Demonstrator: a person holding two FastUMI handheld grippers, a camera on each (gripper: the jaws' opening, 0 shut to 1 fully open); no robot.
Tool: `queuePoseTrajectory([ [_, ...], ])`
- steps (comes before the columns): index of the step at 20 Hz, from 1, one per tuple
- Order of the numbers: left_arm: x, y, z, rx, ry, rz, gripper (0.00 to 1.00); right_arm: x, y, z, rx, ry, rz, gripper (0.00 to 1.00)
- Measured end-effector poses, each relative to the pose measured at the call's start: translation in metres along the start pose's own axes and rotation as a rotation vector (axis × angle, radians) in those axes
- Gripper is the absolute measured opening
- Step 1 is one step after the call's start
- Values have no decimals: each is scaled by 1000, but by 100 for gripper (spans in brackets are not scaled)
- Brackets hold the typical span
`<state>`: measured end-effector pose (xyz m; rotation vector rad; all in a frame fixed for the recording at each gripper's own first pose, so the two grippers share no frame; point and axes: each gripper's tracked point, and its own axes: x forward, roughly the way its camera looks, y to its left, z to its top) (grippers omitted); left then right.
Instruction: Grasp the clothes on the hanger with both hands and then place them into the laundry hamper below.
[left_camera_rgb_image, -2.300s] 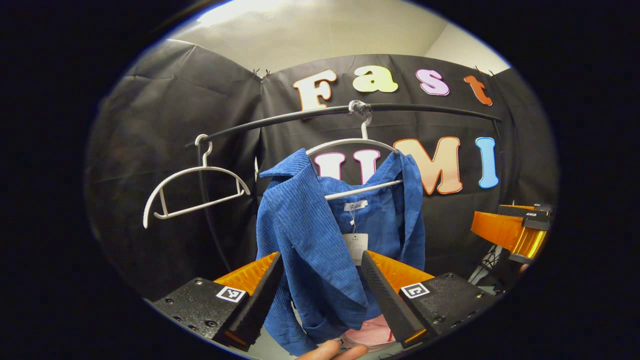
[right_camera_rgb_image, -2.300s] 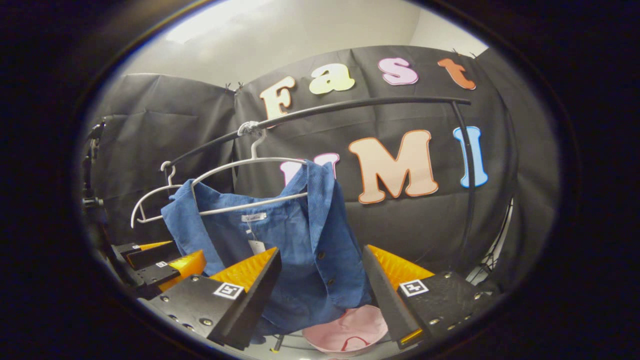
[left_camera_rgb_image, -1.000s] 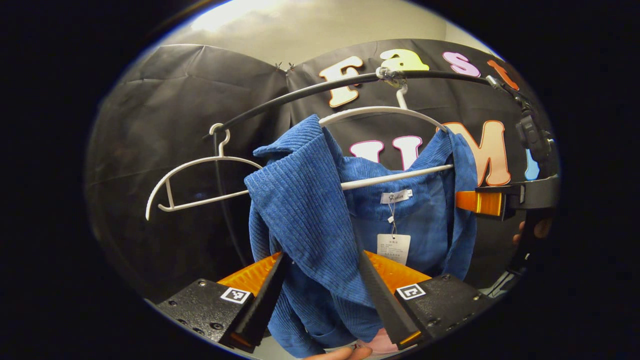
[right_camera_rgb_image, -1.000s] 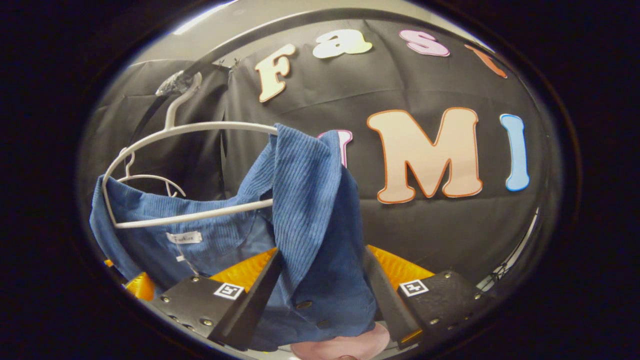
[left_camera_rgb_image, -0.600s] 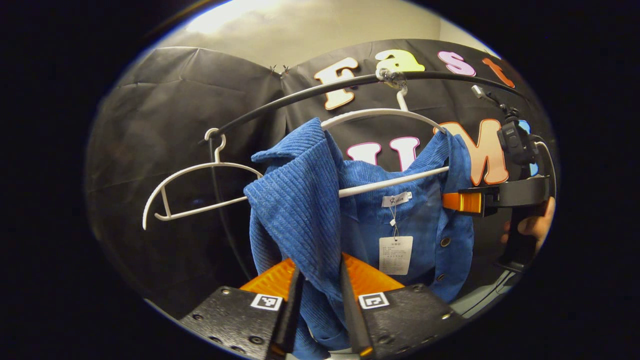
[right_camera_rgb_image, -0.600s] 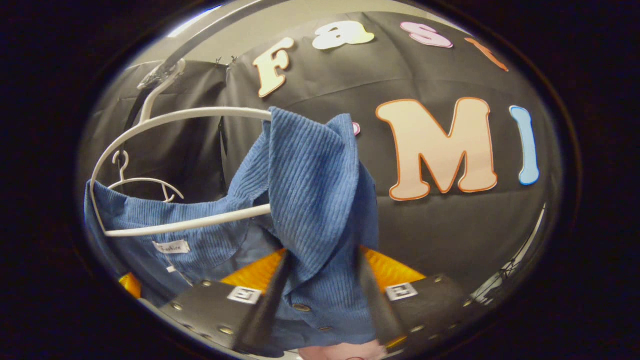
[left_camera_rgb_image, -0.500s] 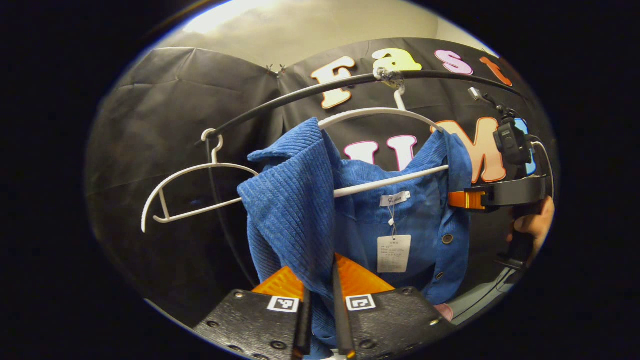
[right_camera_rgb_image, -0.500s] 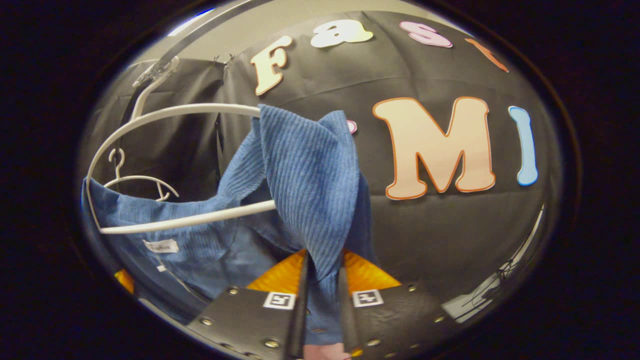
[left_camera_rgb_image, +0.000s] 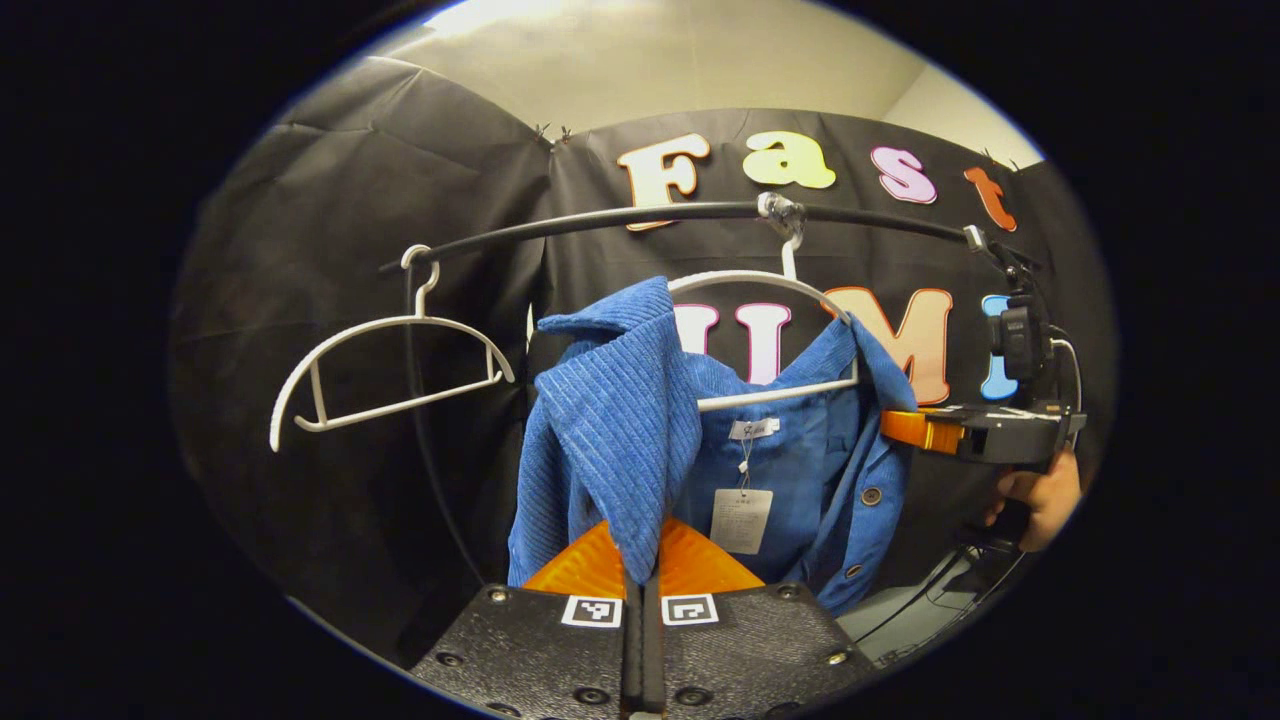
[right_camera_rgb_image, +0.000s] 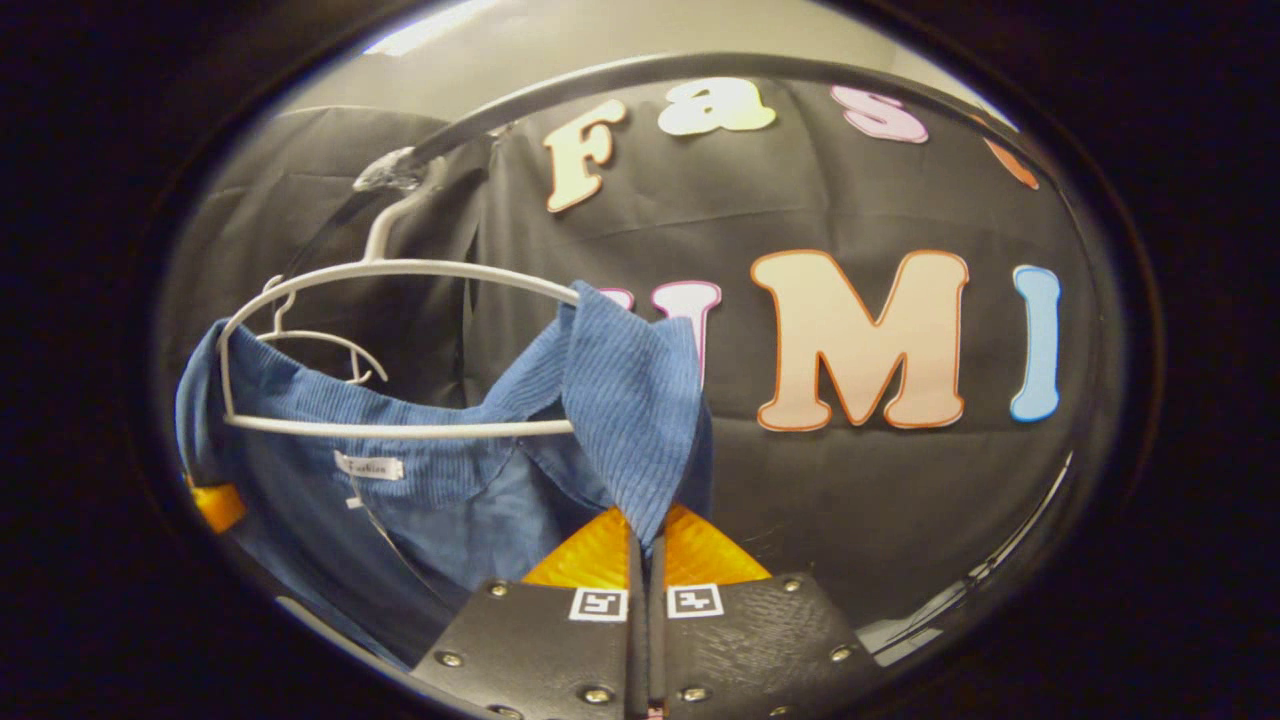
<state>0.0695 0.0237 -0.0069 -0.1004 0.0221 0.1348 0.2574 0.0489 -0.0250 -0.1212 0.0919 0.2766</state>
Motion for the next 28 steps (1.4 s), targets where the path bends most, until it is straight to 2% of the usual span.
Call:
queuePoseTrajectory([
  [1,-5,0,6,-3,-3,1,0,-5,1,2,-7,-10,6,5],
  [2,-12,0,13,-5,-13,4,1,-11,-1,5,-7,-21,5,0],
  [7,-39,14,45,36,-32,8,0,-27,-4,20,26,-57,22,0],
  [9,-43,19,56,43,-30,-12,0,-25,-13,29,23,-83,-5,0],
  [10,-43,23,58,46,-23,-25,0,-24,-16,32,28,-92,-14,5],
  [11,-43,27,63,48,-20,-40,1,-23,-17,37,35,-111,-20,0],
  [13,-35,35,73,57,-18,-82,0,-19,-29,42,17,-137,-72,5],
  [14,-32,42,81,88,-33,-94,2,-15,-34,44,13,-141,-100,0],
  [16,-23,54,100,157,-91,-101,1,0,-40,42,4,-130,-133,5],
  [17,-19,53,107,146,-109,-125,1,5,-43,43,-6,-126,-143,0],
  [19,-8,52,114,65,-123,-168,0,21,-58,50,-45,-148,-191,0],
  [24,30,88,108,-19,-107,-143,1,44,-77,65,-14,-181,-255,0],
  [28,52,89,100,41,-114,-187,0,65,-89,58,-15,-152,-281,0],
])
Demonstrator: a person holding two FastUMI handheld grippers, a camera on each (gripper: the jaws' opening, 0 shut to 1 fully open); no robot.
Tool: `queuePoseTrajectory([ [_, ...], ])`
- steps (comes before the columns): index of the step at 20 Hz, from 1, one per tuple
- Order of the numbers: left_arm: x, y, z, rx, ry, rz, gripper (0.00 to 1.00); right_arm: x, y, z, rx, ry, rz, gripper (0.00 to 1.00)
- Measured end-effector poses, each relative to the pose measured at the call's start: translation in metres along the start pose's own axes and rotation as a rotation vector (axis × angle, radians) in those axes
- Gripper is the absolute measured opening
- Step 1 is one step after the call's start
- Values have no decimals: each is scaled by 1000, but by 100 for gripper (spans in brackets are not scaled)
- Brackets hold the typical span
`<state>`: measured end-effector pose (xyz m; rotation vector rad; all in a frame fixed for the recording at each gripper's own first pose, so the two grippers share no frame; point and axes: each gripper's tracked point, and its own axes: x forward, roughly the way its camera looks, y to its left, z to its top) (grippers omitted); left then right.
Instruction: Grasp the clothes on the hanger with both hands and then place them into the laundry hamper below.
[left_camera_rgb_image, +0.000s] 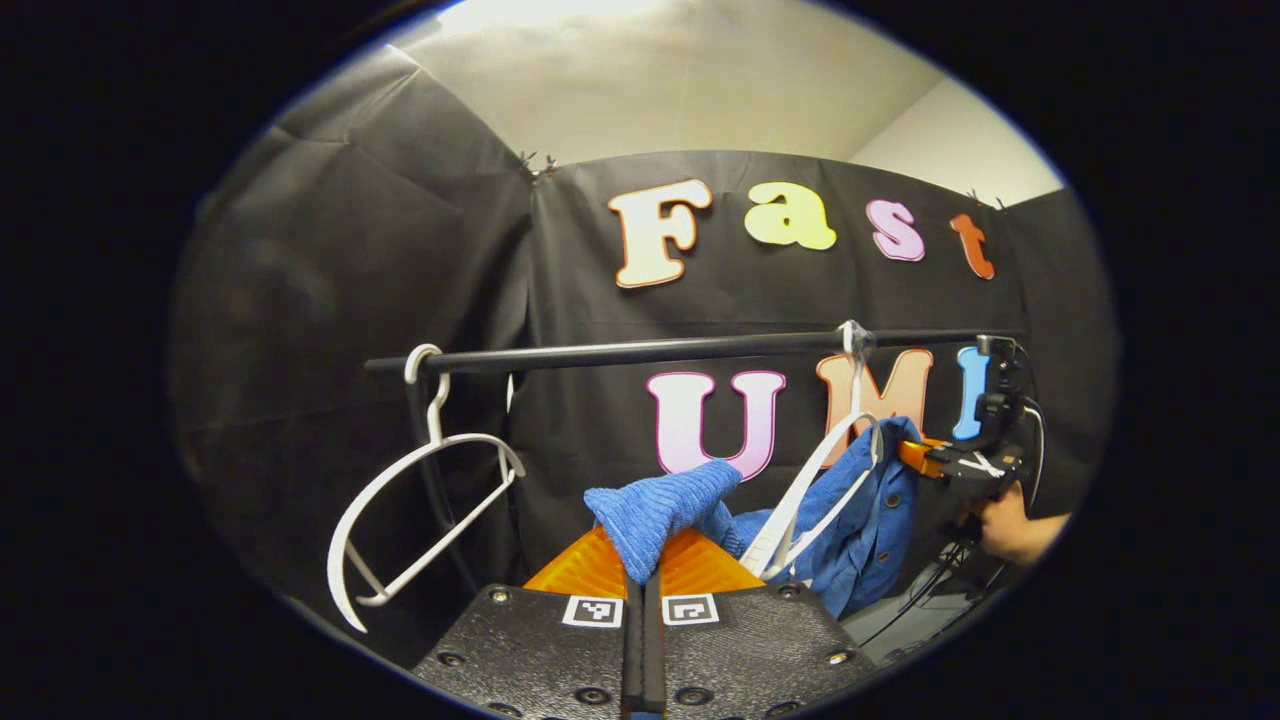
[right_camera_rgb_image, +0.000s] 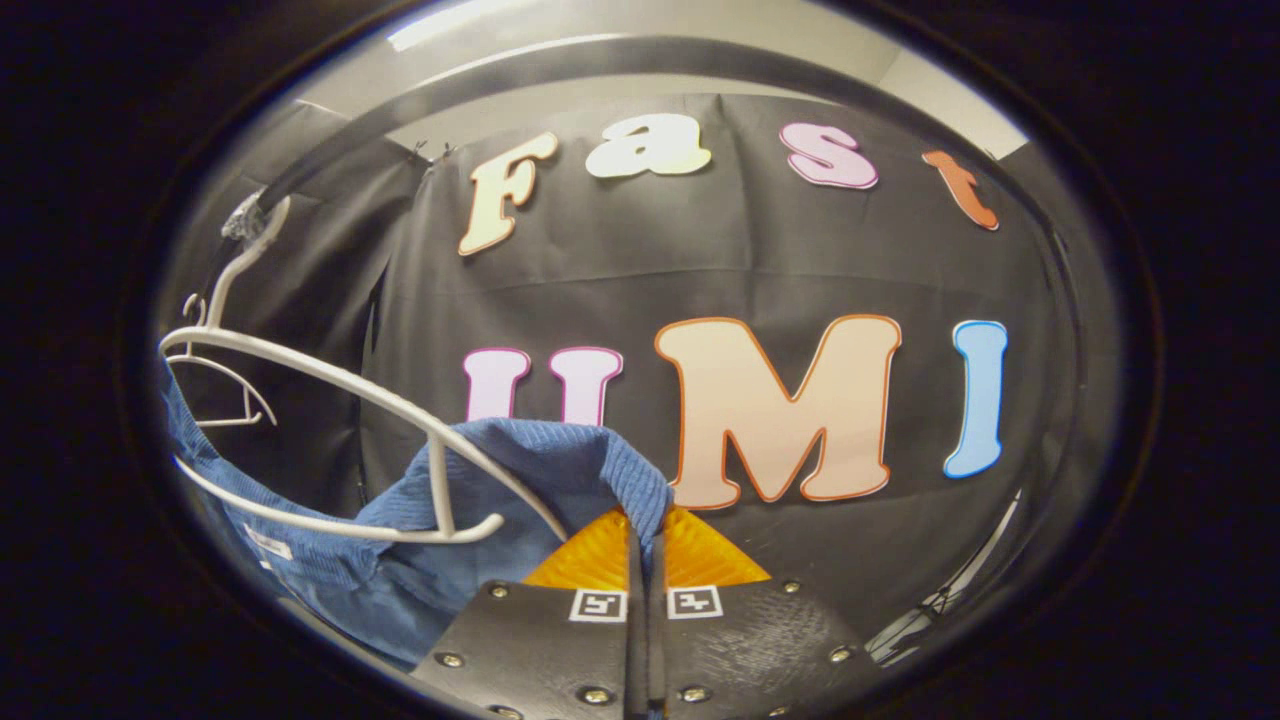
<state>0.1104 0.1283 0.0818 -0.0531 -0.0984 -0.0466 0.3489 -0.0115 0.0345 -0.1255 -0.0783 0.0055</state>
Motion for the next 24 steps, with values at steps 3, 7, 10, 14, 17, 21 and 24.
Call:
queuePoseTrajectory([
  [3,17,8,-25,1,52,4,0,10,1,-26,-7,61,-3,0],
  [7,25,18,-67,-35,134,31,0,15,9,-55,-39,111,14,0],
  [10,29,18,-94,-84,187,26,0,10,15,-77,-54,158,34,0],
  [14,19,24,-127,-114,237,58,1,-7,22,-105,-52,212,72,1],
  [17,9,13,-141,-112,250,49,0,-30,31,-130,-48,281,133,1],
  [21,-8,-5,-153,-92,266,36,1,-70,30,-155,-2,352,161,1],
  [24,-24,-17,-157,-98,276,38,0,-102,30,-159,-29,357,214,0],
])
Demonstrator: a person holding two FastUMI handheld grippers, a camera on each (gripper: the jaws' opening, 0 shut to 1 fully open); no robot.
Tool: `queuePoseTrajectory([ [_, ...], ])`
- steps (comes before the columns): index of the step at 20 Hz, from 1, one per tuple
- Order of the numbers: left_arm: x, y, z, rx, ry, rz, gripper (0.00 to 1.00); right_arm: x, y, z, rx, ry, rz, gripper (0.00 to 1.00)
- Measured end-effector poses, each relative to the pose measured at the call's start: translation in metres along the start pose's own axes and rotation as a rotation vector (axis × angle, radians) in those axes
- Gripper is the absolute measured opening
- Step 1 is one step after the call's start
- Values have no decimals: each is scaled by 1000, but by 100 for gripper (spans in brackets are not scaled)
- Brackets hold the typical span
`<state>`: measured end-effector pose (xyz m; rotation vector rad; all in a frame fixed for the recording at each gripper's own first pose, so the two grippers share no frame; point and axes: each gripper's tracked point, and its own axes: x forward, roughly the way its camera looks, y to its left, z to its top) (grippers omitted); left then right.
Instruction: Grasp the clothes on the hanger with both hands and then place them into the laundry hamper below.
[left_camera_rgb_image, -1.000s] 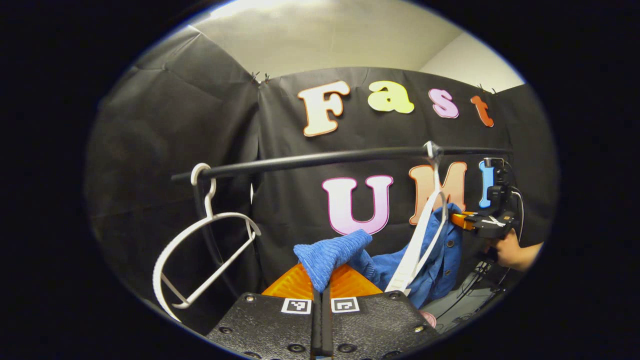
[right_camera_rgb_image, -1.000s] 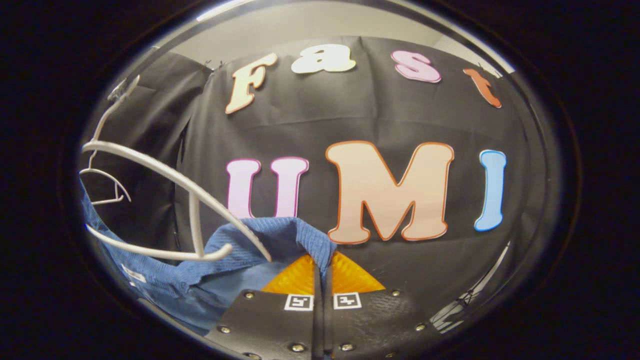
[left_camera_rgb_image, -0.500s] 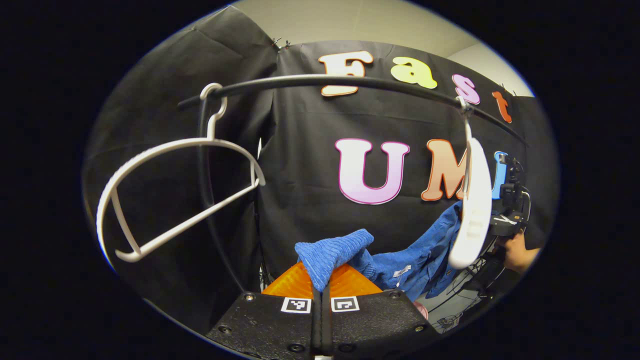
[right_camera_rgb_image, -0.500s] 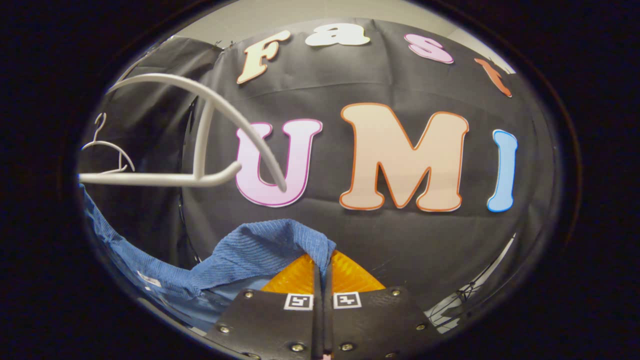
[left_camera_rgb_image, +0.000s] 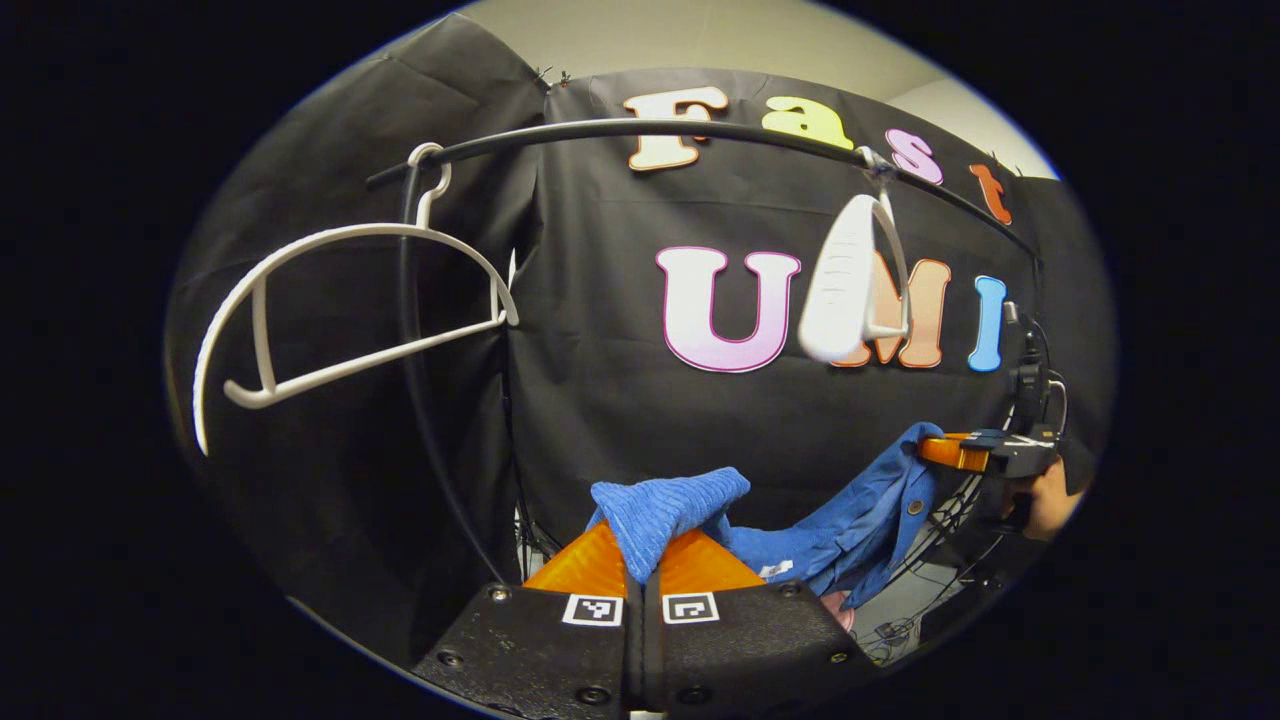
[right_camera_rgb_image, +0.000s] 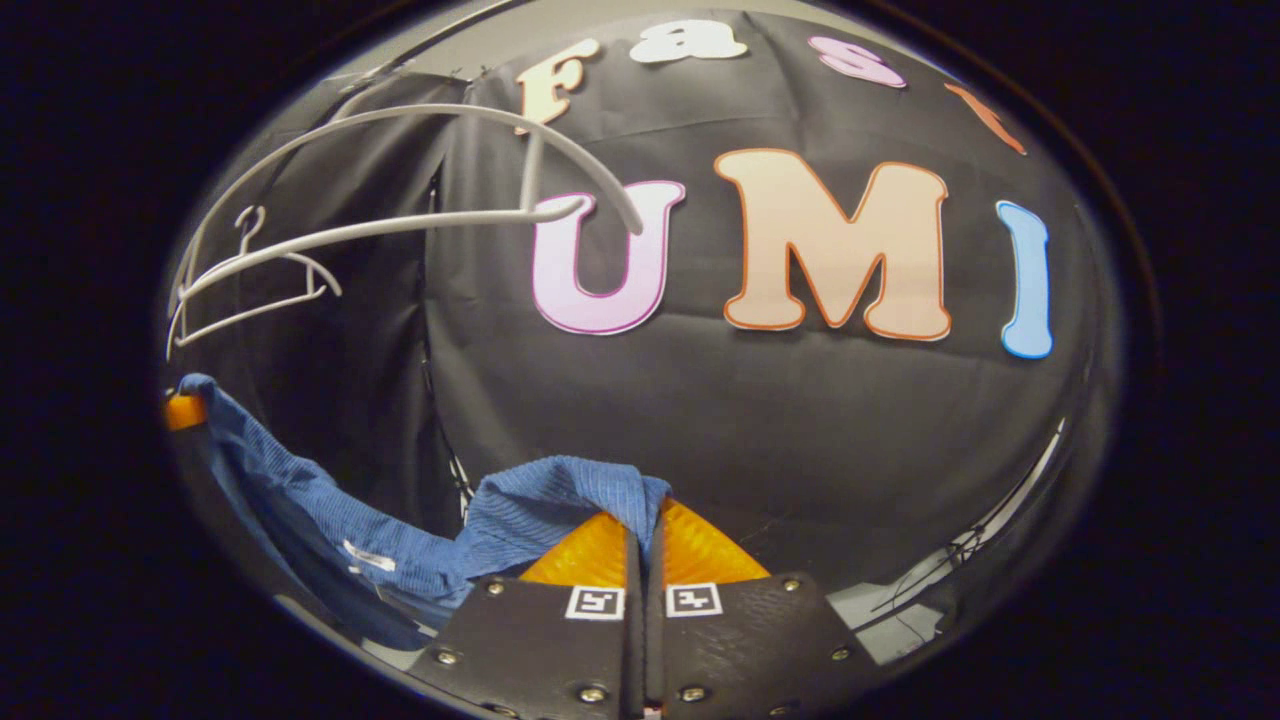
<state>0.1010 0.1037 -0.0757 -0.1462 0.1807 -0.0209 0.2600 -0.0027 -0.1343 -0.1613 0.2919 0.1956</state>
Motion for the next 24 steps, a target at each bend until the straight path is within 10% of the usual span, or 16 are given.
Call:
queuePoseTrajectory([
  [12,-45,-85,-8,43,5,-2,0,-112,7,-17,95,4,77,1],
  [24,-2,-183,-2,69,-14,-169,0,-137,5,17,221,-4,42,1],
])
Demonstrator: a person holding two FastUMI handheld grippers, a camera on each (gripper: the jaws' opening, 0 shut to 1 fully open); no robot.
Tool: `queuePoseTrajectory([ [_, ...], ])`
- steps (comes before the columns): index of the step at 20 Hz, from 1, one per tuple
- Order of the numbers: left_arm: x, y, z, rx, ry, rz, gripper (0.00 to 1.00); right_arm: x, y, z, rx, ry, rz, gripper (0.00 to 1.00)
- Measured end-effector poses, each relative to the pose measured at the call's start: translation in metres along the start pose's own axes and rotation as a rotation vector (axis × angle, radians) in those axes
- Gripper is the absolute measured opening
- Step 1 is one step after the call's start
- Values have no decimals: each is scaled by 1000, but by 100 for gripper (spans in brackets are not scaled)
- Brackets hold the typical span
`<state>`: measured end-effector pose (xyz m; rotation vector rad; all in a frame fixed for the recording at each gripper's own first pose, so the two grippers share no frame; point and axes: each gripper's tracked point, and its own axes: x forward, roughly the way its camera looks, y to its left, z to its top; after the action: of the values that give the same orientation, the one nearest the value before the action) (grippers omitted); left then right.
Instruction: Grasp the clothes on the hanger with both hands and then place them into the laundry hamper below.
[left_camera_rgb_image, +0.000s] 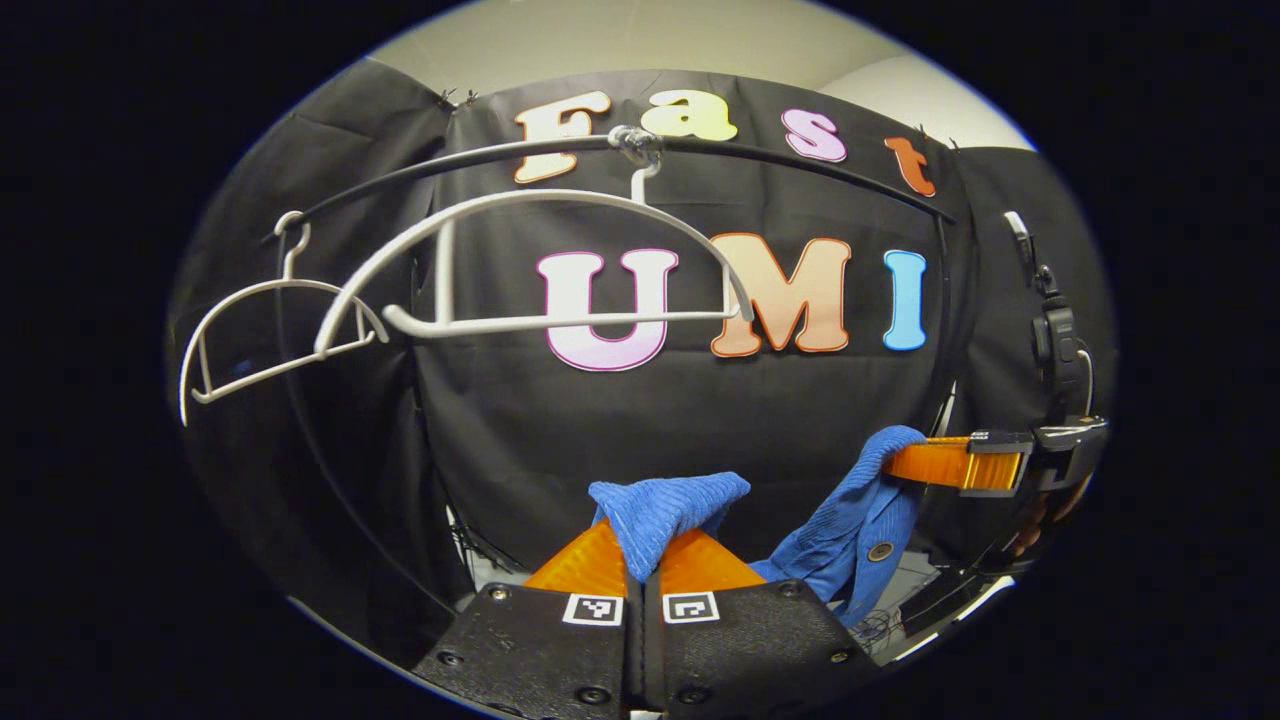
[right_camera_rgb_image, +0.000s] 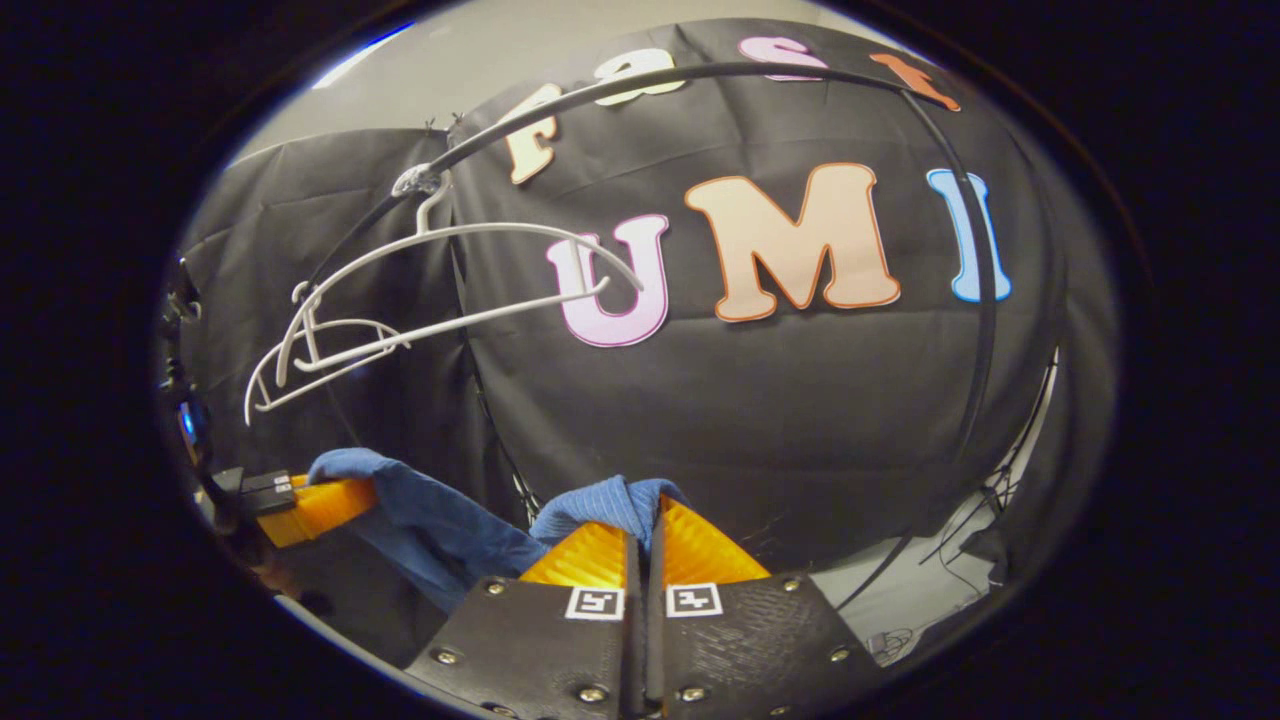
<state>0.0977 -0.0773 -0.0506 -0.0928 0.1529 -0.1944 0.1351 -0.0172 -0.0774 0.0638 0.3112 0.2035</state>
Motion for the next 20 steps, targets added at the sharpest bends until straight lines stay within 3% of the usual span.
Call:
queuePoseTrajectory([
  [5,36,-28,18,42,-27,-75,0,6,10,32,40,-50,-10,0],
  [7,48,-40,28,40,-46,-110,0,9,12,46,48,-74,-20,5],
  [13,65,-60,55,34,-112,-183,0,23,25,74,51,-124,-20,1],
  [20,102,-75,34,12,-59,-242,0,48,3,48,91,-44,-69,1],
])
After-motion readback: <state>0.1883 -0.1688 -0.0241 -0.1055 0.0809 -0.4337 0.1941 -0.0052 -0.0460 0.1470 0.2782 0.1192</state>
